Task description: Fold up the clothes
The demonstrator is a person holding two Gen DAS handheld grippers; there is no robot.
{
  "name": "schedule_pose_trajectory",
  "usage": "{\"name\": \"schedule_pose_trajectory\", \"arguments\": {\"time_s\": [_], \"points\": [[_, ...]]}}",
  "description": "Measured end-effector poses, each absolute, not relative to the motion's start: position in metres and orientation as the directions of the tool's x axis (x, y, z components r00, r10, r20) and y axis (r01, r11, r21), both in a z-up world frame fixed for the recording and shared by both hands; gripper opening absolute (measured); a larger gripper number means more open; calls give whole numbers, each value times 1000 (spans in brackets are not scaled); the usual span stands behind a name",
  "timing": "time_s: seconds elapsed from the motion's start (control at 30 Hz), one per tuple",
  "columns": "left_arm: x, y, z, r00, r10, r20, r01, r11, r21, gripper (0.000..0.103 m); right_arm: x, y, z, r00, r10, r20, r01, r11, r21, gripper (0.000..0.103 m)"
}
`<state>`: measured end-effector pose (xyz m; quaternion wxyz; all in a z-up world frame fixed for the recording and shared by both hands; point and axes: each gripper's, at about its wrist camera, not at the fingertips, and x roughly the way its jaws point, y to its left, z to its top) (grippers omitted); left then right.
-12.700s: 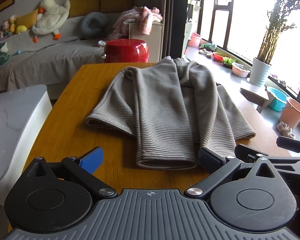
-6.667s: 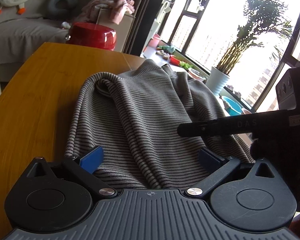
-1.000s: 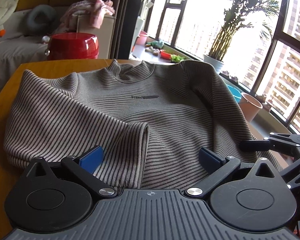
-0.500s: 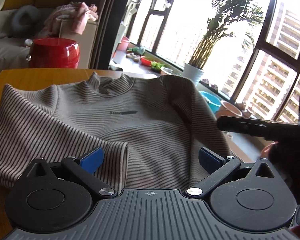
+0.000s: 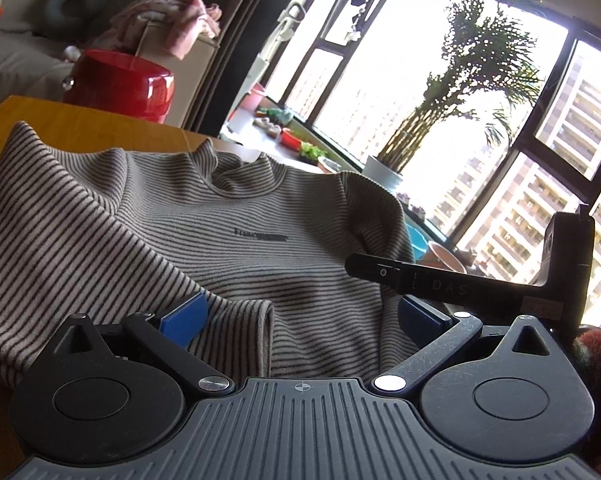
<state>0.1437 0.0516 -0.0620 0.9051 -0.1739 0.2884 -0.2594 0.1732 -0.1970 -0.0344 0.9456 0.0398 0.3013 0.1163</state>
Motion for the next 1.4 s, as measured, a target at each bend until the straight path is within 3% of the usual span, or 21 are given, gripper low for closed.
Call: {"name": "schedule_pose_trajectory", "arguments": {"time_s": [0.5, 0.9, 1.0, 1.07, 1.23, 1.4], "points": [[145, 53, -65, 685, -593, -423, 360, 781, -510, 103, 166, -216, -37, 748, 416, -517, -301, 907, 295, 97], [116, 51, -61, 713, -530, -459, 323, 829, -456, 103, 139, -226, -36, 752, 457, -475, -311, 881, 356, 96], [117, 52, -62, 709, -531, -464, 320, 829, -459, 103, 136, -232, -30, 754, 439, -488, -294, 891, 347, 81], [119, 51, -62, 706, -530, -470, 323, 831, -452, 103, 122, -237, -16, 751, 419, -509, -307, 906, 292, 63], [119, 46, -61, 705, -523, -478, 328, 839, -434, 103, 55, -244, 24, 697, 420, -581, -453, 886, 97, 63], [119, 46, -62, 705, -525, -477, 329, 838, -436, 103, -1, -230, 14, 642, 444, -625, -530, 846, 57, 64]]}}
